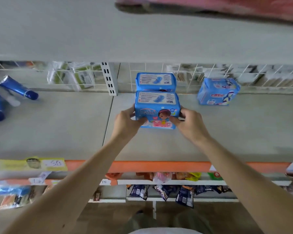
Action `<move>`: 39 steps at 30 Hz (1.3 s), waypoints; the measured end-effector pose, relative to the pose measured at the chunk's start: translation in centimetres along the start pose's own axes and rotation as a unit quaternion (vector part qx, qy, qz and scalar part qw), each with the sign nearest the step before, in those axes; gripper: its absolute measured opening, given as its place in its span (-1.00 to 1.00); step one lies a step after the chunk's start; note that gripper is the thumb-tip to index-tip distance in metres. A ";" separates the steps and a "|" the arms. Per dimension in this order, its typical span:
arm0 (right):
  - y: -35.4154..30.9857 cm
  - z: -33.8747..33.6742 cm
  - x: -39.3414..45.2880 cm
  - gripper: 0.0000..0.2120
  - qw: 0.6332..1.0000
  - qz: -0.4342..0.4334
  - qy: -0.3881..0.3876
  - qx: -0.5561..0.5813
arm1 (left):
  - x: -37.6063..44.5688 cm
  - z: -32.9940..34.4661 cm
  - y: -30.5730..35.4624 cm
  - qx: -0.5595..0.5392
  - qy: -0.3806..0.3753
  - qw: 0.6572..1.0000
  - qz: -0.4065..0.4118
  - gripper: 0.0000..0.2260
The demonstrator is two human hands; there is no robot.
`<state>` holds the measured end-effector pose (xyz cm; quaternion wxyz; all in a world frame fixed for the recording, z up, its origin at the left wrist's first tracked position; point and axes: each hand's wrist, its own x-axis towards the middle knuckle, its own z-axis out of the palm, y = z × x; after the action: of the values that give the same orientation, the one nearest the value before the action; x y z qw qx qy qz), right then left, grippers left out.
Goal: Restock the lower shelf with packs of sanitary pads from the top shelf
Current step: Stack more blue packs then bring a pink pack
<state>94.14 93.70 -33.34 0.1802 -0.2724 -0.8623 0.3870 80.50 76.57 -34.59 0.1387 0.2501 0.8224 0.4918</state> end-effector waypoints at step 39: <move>2.4 1.2 2.5 -0.57 0.999 0.005 0.016 0.039 | 3.1 0.4 -1.4 0.026 -0.007 0.998 0.063 -0.52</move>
<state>92.32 95.82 -35.67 0.2023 -0.2758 -0.8423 0.4167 77.76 78.03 -35.94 0.1067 0.3082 0.8165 0.4765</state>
